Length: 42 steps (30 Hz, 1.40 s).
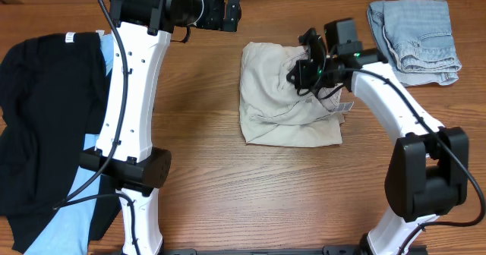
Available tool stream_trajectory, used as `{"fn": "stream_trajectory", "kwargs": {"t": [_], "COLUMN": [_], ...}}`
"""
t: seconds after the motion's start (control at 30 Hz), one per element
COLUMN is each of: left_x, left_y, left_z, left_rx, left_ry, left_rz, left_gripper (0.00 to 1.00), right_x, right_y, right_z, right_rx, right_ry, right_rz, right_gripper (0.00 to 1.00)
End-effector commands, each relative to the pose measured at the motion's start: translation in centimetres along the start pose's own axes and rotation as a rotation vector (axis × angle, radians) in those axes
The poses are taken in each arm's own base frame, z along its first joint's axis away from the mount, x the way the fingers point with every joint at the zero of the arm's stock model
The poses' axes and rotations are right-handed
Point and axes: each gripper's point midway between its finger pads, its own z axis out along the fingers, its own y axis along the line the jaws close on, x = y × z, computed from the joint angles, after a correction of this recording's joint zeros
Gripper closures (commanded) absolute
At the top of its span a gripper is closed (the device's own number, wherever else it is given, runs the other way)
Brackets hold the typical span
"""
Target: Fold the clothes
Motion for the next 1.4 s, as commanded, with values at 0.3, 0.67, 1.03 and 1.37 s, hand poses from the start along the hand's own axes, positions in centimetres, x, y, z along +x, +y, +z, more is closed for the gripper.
{"fn": "stream_trajectory", "kwargs": {"t": [0.3, 0.67, 1.03, 1.37], "left_x": [0.2, 0.7, 3.6, 5.2], "left_y": [0.5, 0.7, 2.4, 3.5], "left_z": [0.7, 1.3, 4.7, 6.9], "left_rx": [-0.010, -0.014, -0.060, -0.085], "left_ry": [0.014, 0.039, 0.160, 0.218], "left_rz": [0.047, 0.043, 0.046, 0.036], "left_gripper": [0.00, 0.00, 0.00, 0.00], "right_x": [-0.3, 8.2, 3.9, 3.6], "right_y": [-7.6, -14.6, -11.0, -13.8], "right_z": [-4.8, -0.7, -5.4, -7.6], "right_rx": [0.257, 0.369, 0.221, 0.379], "right_ry": [-0.058, 0.053, 0.009, 0.014], "right_rz": [0.313, 0.467, 0.354, 0.352], "right_gripper": [0.96, 0.96, 0.39, 0.03]}}
